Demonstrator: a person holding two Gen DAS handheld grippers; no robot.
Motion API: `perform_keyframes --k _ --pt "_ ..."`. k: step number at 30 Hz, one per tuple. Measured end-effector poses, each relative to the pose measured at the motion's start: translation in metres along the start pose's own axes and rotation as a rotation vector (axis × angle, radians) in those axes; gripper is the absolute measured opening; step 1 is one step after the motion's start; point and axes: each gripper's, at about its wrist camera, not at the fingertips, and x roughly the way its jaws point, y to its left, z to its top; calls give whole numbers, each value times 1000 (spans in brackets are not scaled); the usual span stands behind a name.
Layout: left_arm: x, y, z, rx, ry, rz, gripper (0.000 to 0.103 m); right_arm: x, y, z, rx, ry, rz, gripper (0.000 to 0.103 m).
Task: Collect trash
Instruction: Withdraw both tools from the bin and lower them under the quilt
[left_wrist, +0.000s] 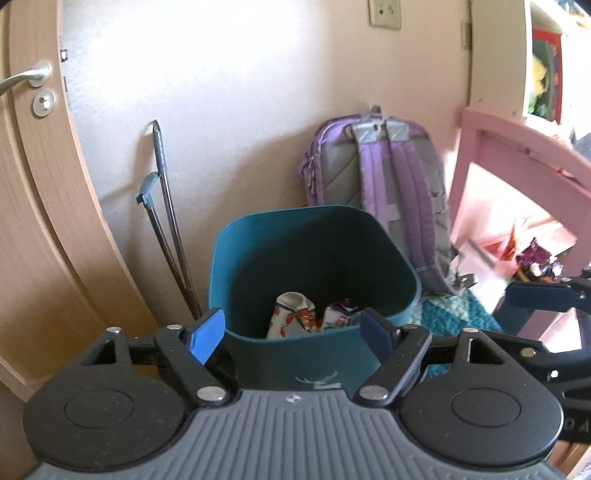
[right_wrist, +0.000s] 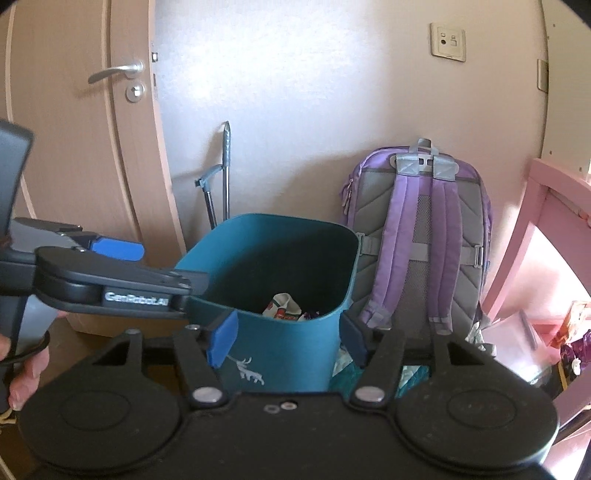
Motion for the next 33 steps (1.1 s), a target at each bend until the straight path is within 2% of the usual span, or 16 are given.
perform_keyframes --k 7,15,17,19,22,27,33 --pt "-33 -2 -31 -5 -52 -35 81 -21 -3 -23 31 5 48 62" --pt "-46 -8 -71 -31 -48 -97 82 -25 -9 -64 65 43 73 64" --pt "-46 -9 -83 -42 -48 -112 87 -23 -13 -75 85 52 75 64" --pt "-43 -10 -96 -64 -44 -135 103 -20 -17 -89 100 65 71 64" --pt "-37 -10 -119 -89 -50 -143 103 -12 -25 -113 120 93 62 65" --pt "1 -19 -170 -55 27 -146 103 22 -46 -164 180 197 29 65" --pt "78 -36 -239 12 201 -231 103 96 -75 -236 248 352 -55 65"
